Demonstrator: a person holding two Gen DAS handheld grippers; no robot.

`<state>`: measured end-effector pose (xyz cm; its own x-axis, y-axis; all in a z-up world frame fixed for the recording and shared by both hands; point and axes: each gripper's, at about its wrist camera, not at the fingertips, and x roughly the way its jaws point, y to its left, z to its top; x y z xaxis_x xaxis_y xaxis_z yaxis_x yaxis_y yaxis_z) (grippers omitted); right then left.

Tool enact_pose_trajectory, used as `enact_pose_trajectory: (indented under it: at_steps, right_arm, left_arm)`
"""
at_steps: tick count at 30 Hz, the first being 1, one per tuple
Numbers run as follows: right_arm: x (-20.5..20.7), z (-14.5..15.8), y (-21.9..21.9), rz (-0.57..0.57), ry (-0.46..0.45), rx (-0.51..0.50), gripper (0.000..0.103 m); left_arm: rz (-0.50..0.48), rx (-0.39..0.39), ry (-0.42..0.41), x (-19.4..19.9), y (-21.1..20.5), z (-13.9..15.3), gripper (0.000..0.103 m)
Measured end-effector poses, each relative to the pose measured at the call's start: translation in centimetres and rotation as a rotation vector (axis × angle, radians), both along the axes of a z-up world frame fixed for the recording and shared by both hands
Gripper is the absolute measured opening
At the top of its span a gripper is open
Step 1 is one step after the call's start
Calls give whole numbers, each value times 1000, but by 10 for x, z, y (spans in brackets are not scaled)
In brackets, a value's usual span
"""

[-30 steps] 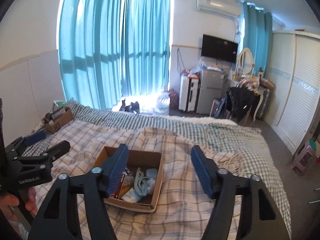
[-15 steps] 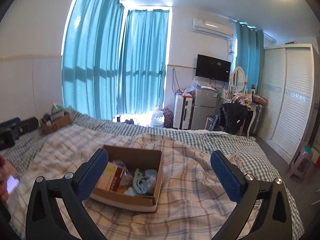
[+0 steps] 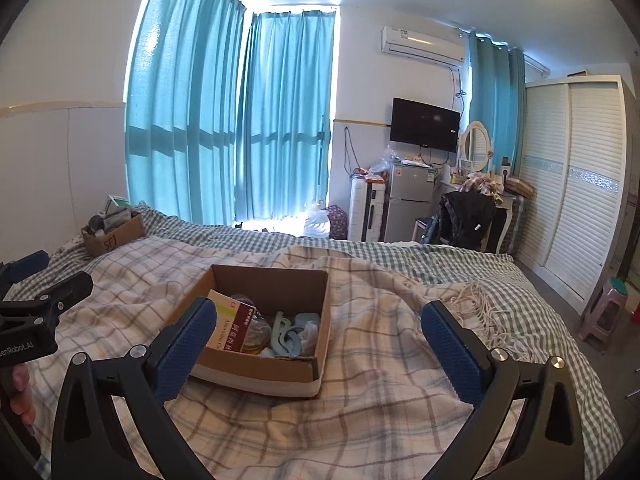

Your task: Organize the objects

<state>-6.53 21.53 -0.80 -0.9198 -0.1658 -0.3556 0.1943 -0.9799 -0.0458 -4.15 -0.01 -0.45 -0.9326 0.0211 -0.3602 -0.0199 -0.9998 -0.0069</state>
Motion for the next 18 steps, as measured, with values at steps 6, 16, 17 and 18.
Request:
enact_pose_trajectory:
  at_steps: [6, 16, 17, 18]
  right_arm:
    - [0, -1, 2, -10, 1, 7, 103]
    - [1, -3, -2, -9, 2, 16, 103]
    - [1, -3, -2, -8, 1, 17, 103]
    - [1, -3, -3, -6, 0, 19, 103]
  left_arm:
    - [-7, -4, -10, 0, 4, -1, 103]
    - [-10, 2, -18, 1, 4, -2, 103]
    - [-10, 2, -19, 1, 5, -2, 103]
    - [-10, 1, -21, 1, 5, -2, 103]
